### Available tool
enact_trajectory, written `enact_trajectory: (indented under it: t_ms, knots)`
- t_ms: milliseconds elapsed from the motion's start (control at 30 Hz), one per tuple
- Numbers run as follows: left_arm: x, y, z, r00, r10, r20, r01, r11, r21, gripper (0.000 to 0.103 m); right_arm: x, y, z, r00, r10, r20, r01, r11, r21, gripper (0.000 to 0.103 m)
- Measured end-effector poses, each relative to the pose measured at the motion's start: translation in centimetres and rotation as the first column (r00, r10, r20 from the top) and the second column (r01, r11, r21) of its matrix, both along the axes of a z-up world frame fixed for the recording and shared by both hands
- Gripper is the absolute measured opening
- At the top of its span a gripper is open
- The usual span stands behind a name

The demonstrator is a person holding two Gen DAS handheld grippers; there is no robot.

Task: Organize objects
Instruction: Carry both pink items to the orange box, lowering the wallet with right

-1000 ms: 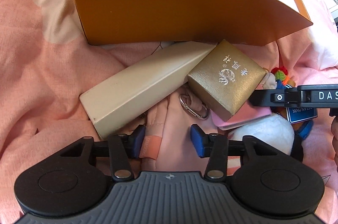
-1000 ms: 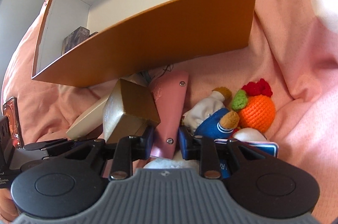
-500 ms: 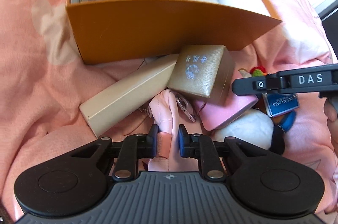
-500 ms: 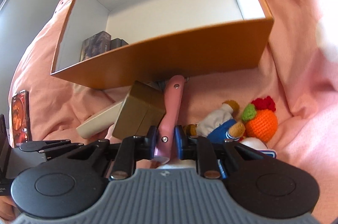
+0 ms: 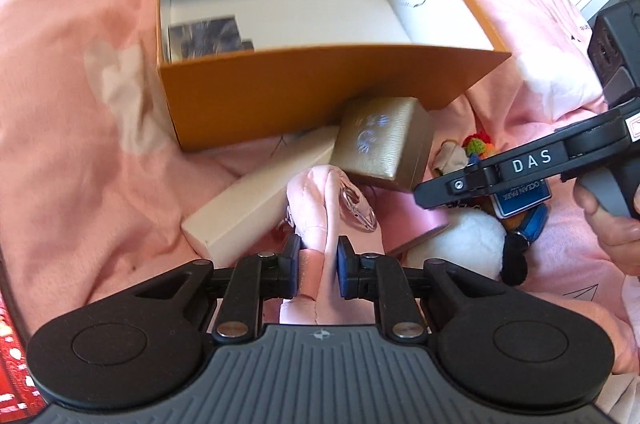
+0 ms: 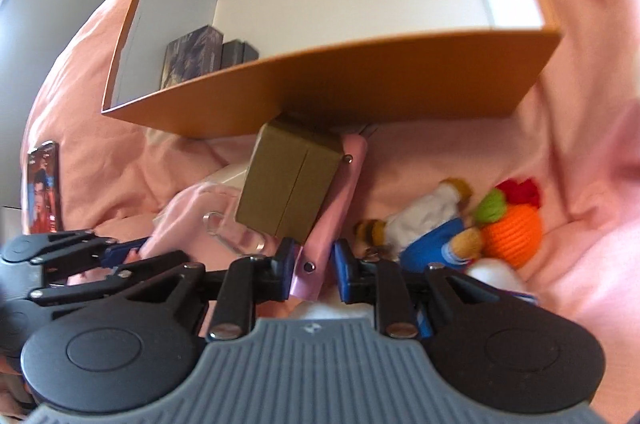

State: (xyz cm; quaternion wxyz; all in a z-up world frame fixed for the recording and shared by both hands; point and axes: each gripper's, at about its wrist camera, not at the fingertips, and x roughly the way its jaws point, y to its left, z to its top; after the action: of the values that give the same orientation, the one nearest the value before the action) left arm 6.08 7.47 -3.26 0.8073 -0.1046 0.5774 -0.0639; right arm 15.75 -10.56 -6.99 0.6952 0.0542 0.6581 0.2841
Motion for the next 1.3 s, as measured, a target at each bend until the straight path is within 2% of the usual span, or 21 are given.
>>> enact_trajectory:
  t_ms: [167, 300, 467, 667, 833, 1067, 1300]
  knots:
    - [0.3, -0.4, -0.8, 1.0, 0.005, -0.027, -0.004, 1.0, 0.012, 0.025, 0.0, 0.1, -1.7, 0.999, -0.002, -0.037, 0.002, 1.0, -0.009, 0.03]
    - [0.5, -0.7, -1.3, 0.999, 0.006, -0.041, -0.005, 1.0, 0.027, 0.028, -0.5, 0.1, -2.3, 1.0, -0.005, -0.017, 0.005, 1.0, -0.006, 0.03]
    - [0.3, -0.8, -1.6, 0.999, 0.01, -0.04, -0.009, 0.999, 0.034, 0.026, -1.7, 0.1, -2.6, 1.0, -0.016, 0.018, 0.016, 1.0, 0.01, 0.027]
    - [-0.7, -0.9, 0.3, 0.999, -0.027, 0.017, 0.026, 0.999, 0.04, 0.021, -2.9, -0.5, 0.5, 0.995, 0.003, 0.098, -0.001, 1.0, -0.028, 0.024]
    - [-1.5, -0.3, 2.6, 0.997, -0.026, 0.076, 0.024, 0.999, 0.028, 0.02, -3.5, -2.2, 3.5, 0.988, -0.031, 0.153, 0.032, 0.999, -0.01, 0.023]
    - [-1.4, 1.1, 6.6, 0.981, 0.034, 0.189, -0.025, 0.999, -0.048, 0.019, -3.6, -4.3, 7.5, 0.974, -0.059, 0.219, 0.056, 0.998, 0.018, 0.018]
    - [0.6, 2.7, 8.9, 0.959, 0.111, 0.262, -0.086, 0.991, -0.103, 0.019, -3.0, -5.4, 10.5, 0.965, -0.083, 0.249, 0.054, 0.991, 0.12, 0.018]
